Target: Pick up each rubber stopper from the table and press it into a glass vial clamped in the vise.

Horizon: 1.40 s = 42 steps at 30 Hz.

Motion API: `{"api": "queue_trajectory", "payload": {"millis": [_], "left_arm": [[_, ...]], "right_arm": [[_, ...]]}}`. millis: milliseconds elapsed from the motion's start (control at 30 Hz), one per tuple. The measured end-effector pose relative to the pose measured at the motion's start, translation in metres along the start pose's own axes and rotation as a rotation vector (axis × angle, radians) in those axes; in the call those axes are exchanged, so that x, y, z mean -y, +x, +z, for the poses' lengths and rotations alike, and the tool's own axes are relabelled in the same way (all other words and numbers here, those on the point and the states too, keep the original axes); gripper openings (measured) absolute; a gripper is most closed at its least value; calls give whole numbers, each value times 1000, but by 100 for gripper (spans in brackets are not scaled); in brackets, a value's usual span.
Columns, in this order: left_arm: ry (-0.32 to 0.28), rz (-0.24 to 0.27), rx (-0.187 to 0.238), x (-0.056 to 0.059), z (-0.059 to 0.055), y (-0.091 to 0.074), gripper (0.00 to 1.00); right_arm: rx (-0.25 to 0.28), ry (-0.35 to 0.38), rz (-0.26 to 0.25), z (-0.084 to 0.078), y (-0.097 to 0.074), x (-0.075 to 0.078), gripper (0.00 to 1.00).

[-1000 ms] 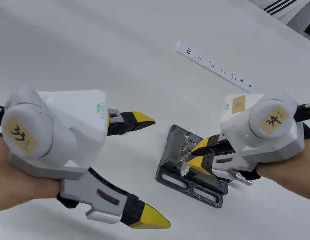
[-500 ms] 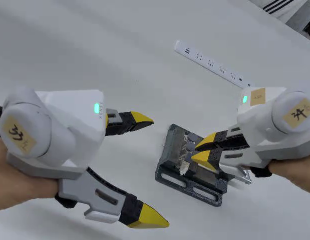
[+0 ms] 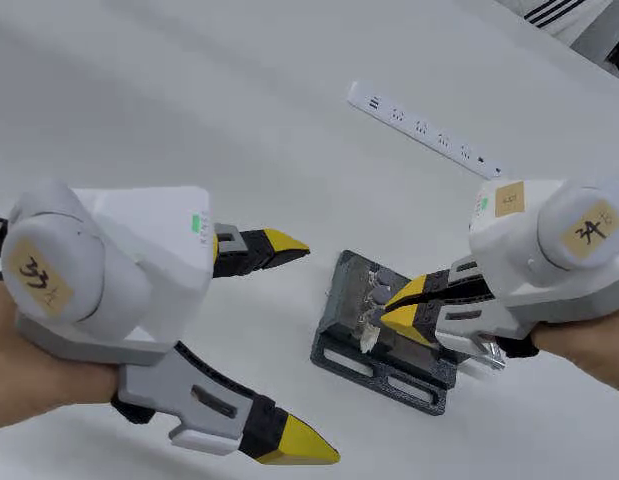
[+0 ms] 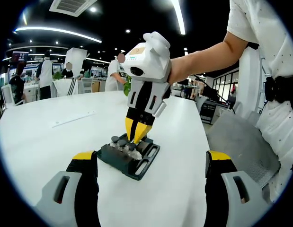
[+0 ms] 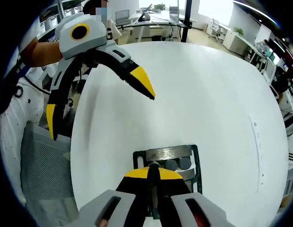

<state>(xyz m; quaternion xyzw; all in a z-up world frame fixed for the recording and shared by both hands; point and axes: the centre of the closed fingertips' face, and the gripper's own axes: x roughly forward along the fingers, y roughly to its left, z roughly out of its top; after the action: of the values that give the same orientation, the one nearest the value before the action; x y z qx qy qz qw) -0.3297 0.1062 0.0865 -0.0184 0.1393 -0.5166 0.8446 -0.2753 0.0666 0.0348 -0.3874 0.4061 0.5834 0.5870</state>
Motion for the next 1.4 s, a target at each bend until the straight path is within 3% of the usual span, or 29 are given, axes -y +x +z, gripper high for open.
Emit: {"api": "queue_trajectory", "payload": {"millis": [433,733,1400], "left_arm": [[-5,-1,2,1,1,1,93],[-8,-1,10,1,2,3,91],[-10,11,21,-4,3,1,92]], "right_arm": [[-9,-6,2,-2,5,1,0],[-41,-69,-15,-1,6,-1,0],[-100,-93,0,0,9,0,0]]}}
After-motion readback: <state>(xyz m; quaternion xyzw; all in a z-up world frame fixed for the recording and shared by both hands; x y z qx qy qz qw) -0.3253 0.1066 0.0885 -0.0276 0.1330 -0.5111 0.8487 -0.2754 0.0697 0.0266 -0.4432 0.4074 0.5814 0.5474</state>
